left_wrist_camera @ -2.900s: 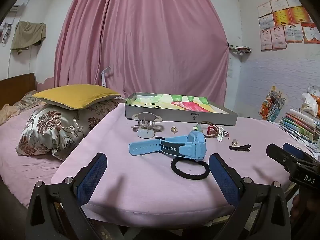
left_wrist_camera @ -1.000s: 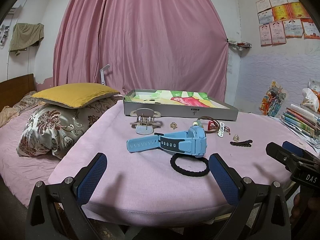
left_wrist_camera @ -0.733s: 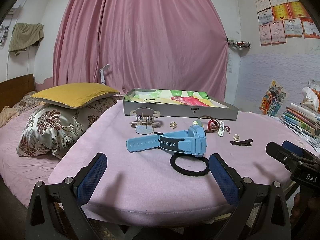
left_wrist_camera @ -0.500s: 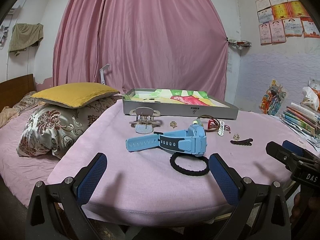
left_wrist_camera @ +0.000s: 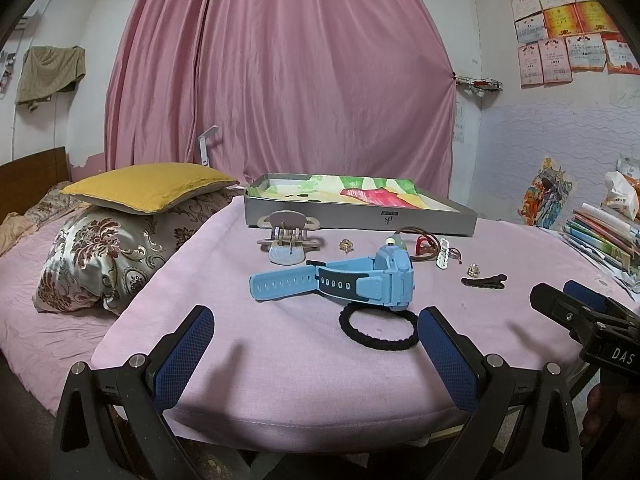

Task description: Organize jewelry

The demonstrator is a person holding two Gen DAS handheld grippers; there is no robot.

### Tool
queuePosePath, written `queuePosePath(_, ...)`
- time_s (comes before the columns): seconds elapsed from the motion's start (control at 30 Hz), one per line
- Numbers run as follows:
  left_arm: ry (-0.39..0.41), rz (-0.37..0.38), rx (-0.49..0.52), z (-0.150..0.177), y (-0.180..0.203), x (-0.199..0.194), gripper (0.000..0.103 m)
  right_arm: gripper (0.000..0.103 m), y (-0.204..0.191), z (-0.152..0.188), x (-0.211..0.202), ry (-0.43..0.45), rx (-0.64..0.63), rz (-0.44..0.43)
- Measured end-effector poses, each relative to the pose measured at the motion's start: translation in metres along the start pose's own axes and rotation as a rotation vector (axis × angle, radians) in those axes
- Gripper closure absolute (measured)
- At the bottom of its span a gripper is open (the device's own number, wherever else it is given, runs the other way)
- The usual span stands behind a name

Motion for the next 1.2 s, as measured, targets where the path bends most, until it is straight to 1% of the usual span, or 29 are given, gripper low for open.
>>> queuePosePath(0.17, -0.009, 0.01, -0.002, 0.009, -0.002, 0.003, 0.001, 0.001, 0.0, -0.003, 0.002, -0.011, -0.013, -0.018)
queuePosePath(0.3, -0.03, 0.028, 0.007, 0.008, 0.002, 0.005, 0.001, 0.001, 0.004, -0.015, 0.01, -0.023, -0.06, -0.047)
queuePosePath(0.37, -0.056, 0.048, 0.016, 0.009, 0.006, 0.007, 0.001, 0.001, 0.004, -0.019, 0.017, -0.046, -0.095, -0.049)
queuePosePath(0.5, -0.096, 0.082, 0.023, 0.009, 0.011, 0.012, 0.001, 0.003, -0.001, -0.021, 0.035, -0.136, -0.149, -0.093)
queuePosePath(0.57, -0.115, 0.096, 0.025, 0.008, 0.014, 0.015, 0.001, 0.014, -0.003, -0.02, 0.045, -0.177, -0.172, -0.111)
queuePosePath(0.67, -0.147, 0.113, 0.041, 0.008, 0.02, 0.021, 0.002, 0.025, -0.009, -0.015, 0.059, -0.249, -0.2, -0.144)
queuePosePath(0.7, -0.164, 0.12, 0.049, 0.009, 0.022, 0.022, 0.003, 0.026, -0.012, -0.013, 0.064, -0.276, -0.211, -0.157)
queuePosePath(0.83, -0.214, 0.128, 0.072, 0.011, 0.03, 0.035, 0.011, 0.033, -0.025, -0.008, 0.076, -0.333, -0.265, -0.183)
queuePosePath(0.87, -0.225, 0.128, 0.076, 0.011, 0.032, 0.037, 0.013, 0.033, -0.027, -0.008, 0.078, -0.339, -0.277, -0.179)
queuePosePath(0.93, -0.245, 0.129, 0.082, 0.012, 0.034, 0.041, 0.013, 0.033, -0.031, -0.009, 0.084, -0.36, -0.307, -0.185)
queuePosePath(1.0, -0.261, 0.126, 0.087, 0.014, 0.035, 0.044, 0.016, 0.034, -0.034, -0.007, 0.086, -0.381, -0.324, -0.196)
queuePosePath(1.03, -0.273, 0.126, 0.089, 0.016, 0.035, 0.046, 0.019, 0.036, -0.038, -0.005, 0.089, -0.395, -0.339, -0.202)
queuePosePath(1.1, -0.282, 0.113, 0.105, 0.016, 0.036, 0.048, 0.021, 0.039, -0.04, -0.004, 0.09, -0.402, -0.363, -0.201)
queuePosePath(1.17, -0.286, 0.11, 0.107, 0.015, 0.036, 0.049, 0.023, 0.046, -0.04, -0.005, 0.089, -0.402, -0.376, -0.2)
queuePosePath(1.2, -0.287, 0.107, 0.104, 0.015, 0.035, 0.048, 0.025, 0.048, -0.04, -0.005, 0.087, -0.401, -0.379, -0.199)
Point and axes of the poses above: each gripper's, at about its wrist camera, not at the fingertips, and x roughly the way its jaws point, y to its right, z to its underside, the point moved 10 cm from there along x, roughly the way its jaws point, and after that the axes turned 12 degrees about z, right-handed, at the moved point
